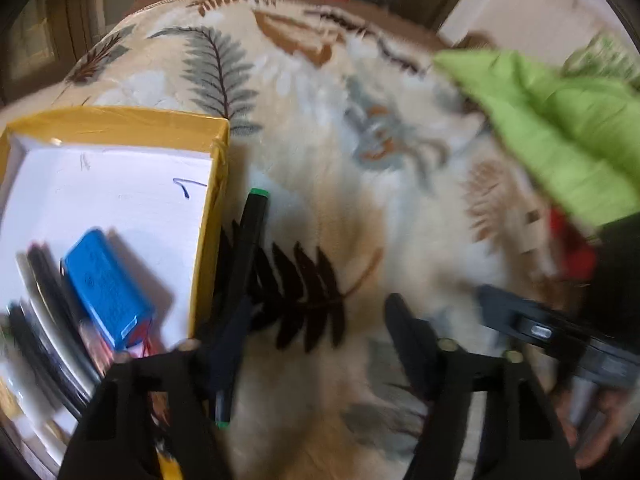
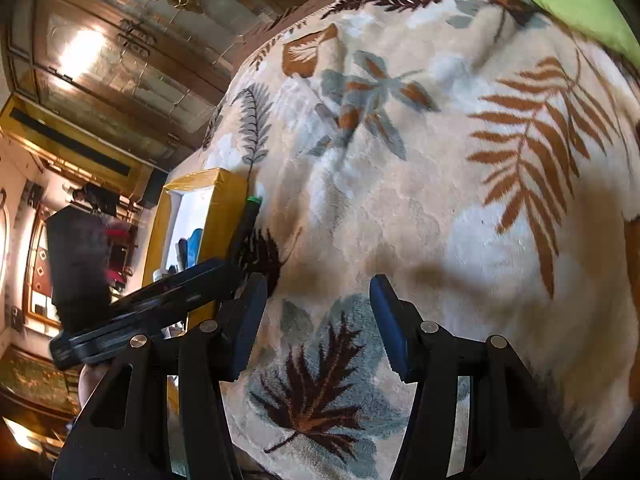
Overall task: Organize rigid objects
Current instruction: 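Grasp the green-capped black marker with the right tool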
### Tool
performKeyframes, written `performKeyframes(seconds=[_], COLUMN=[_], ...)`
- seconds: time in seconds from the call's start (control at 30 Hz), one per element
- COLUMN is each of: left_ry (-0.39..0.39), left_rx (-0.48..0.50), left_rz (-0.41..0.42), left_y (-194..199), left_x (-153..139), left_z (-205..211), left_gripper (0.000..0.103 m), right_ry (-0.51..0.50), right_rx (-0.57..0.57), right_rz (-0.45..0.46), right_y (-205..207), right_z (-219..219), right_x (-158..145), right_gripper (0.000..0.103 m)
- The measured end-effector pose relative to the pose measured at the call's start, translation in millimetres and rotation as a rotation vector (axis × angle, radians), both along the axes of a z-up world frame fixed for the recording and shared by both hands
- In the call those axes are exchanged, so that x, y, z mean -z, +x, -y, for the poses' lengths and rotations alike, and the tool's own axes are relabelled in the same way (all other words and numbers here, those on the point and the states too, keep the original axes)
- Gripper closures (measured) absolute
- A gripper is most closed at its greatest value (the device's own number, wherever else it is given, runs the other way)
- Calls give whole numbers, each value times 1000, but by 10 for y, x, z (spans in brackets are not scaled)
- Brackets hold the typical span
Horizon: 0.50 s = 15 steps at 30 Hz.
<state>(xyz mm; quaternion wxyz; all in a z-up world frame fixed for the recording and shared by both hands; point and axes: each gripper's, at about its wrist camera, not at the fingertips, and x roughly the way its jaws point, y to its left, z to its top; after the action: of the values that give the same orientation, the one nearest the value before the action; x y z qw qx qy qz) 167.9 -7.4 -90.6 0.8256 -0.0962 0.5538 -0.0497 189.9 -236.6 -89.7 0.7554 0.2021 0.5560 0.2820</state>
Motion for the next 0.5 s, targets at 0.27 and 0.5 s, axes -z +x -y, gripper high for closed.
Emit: performKeyframes(seconds=[0.27, 0.5], left_ry=[135, 31], left_rx=[-141, -100], left_rz=[-31, 17], left_y=[30, -201], left_x=[51, -13], left_z=[-131, -388], left_gripper=[95, 102], right_ry=[-41, -38], right_rx=[-15, -19], right_rz=[47, 57], right_y=[13, 7], right_z=[5, 14], right_x=[-79, -124], right_gripper=[49, 49])
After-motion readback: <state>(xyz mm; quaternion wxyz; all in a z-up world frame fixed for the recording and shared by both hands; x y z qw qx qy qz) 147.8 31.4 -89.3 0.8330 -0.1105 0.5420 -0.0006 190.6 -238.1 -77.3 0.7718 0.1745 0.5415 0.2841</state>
